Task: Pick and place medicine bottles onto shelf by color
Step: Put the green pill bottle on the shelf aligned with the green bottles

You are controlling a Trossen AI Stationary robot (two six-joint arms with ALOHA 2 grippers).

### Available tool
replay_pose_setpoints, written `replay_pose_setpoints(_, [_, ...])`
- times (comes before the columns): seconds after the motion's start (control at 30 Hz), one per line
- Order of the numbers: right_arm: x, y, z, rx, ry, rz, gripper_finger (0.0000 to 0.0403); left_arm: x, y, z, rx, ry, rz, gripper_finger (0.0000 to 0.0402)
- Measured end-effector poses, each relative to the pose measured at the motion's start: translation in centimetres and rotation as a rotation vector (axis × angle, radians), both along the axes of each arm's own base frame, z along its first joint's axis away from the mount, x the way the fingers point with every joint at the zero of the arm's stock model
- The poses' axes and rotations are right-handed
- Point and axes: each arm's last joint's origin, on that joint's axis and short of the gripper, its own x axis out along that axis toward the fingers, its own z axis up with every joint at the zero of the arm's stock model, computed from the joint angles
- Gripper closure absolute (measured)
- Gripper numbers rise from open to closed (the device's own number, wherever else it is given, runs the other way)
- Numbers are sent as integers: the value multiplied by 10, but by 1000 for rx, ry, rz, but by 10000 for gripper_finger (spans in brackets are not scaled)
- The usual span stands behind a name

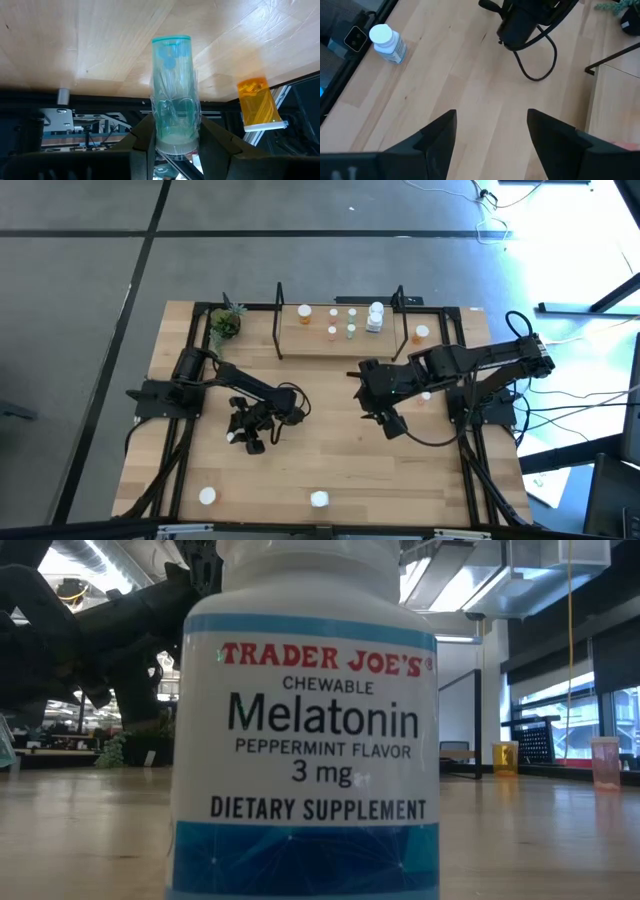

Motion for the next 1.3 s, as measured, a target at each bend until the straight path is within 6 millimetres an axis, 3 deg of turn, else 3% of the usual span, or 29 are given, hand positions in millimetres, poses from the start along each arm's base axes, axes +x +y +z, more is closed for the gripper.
replay_pose_setpoints(0.53, [0,0,0,0,0,0,157,-4,-1,6,-24,45,-32,305])
replay_pose_setpoints(0.9, [0,0,0,1,-1,-1,157,0,0,10,-12,49,42,305])
replay_pose_setpoints(1.3, [0,0,0,1,-2,-1,157,2,-1,-2,12,3,107,305])
